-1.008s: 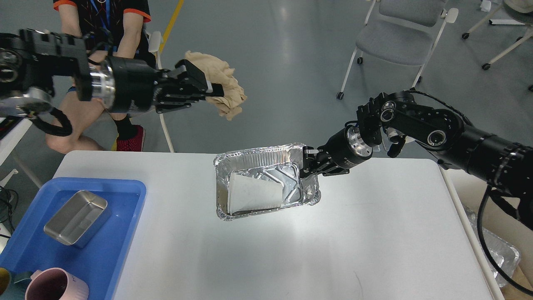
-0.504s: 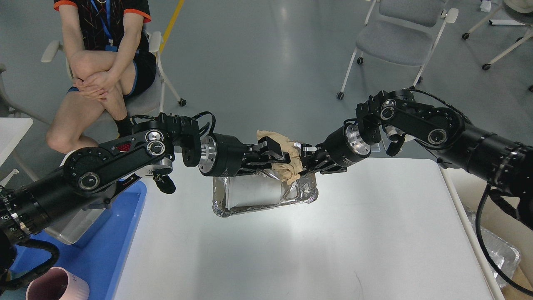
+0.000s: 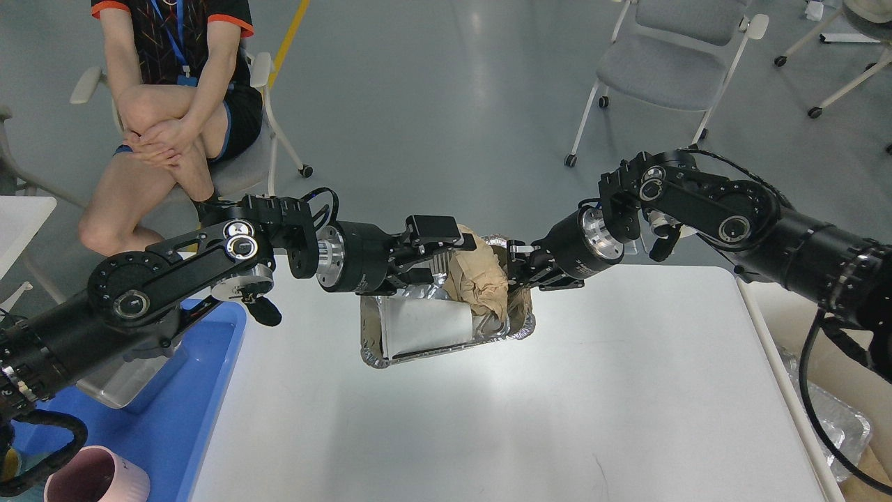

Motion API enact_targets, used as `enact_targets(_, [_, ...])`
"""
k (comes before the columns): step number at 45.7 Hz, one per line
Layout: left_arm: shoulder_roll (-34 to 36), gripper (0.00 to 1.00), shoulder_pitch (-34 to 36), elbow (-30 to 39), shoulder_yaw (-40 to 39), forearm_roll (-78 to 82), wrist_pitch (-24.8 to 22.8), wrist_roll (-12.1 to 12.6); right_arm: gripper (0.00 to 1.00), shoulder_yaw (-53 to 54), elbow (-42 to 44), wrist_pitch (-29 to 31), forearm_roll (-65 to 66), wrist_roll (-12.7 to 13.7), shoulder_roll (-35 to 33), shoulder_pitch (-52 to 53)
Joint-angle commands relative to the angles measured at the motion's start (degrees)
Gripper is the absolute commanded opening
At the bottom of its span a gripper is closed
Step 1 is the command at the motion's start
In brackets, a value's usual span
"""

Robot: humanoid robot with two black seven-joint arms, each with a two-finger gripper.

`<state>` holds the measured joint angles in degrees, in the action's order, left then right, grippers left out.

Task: Tidy desktop
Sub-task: 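Carry the foil tray with the right gripper toward the white bin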

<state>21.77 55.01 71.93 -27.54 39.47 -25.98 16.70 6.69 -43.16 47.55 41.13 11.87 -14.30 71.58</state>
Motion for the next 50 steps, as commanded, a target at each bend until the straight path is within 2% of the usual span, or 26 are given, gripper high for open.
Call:
enact_targets(1, [-0.77,0.97,-2.71,-1.70,-9.71,-7.20,0.67,-1.14,0.00,0.60,0.44,-0.26,0.00,0.00,-2.13,-0.74])
enact_targets(11, [-4.02,0.97,-8.94,-10.49,-29.04,-15.21,1.46,-2.99,0.00,3.15,0.53,-1.05,0.09,0.08,-10.12,-2.85])
enact_targets(24, [-6.92,0.97,-17.65,-18.40,-44.96,-22.23,5.85,-8.61,0.00,6.40,0.88,-2.72,0.09,0.08,-23.92,-9.79])
enact_targets(31, [-7.01,0.97,-19.06,-26.13,-48.83,-25.23,6.29,-9.49,0.00,10.88,3.86,-5.00,0.00,0.00,-31.48,-15.59])
enact_targets(36, [-7.27,0.97,-19.24,-30.35,-49.63,-25.76,6.29,-11.77,0.00,15.45,8.95,-7.29,-0.09,-0.09,-34.39,-20.16])
enact_targets(40, [-7.27,0.97,-20.02,-30.98,-49.63,-25.76,6.38,-12.57,0.00,19.76,15.72,-8.87,-0.09,-0.27,-34.66,-24.02])
enact_targets(50, [-7.27,0.97,-21.52,-31.06,-49.45,-25.76,6.65,-12.48,0.00,28.73,28.91,-11.24,-0.44,-0.62,-34.13,-30.27])
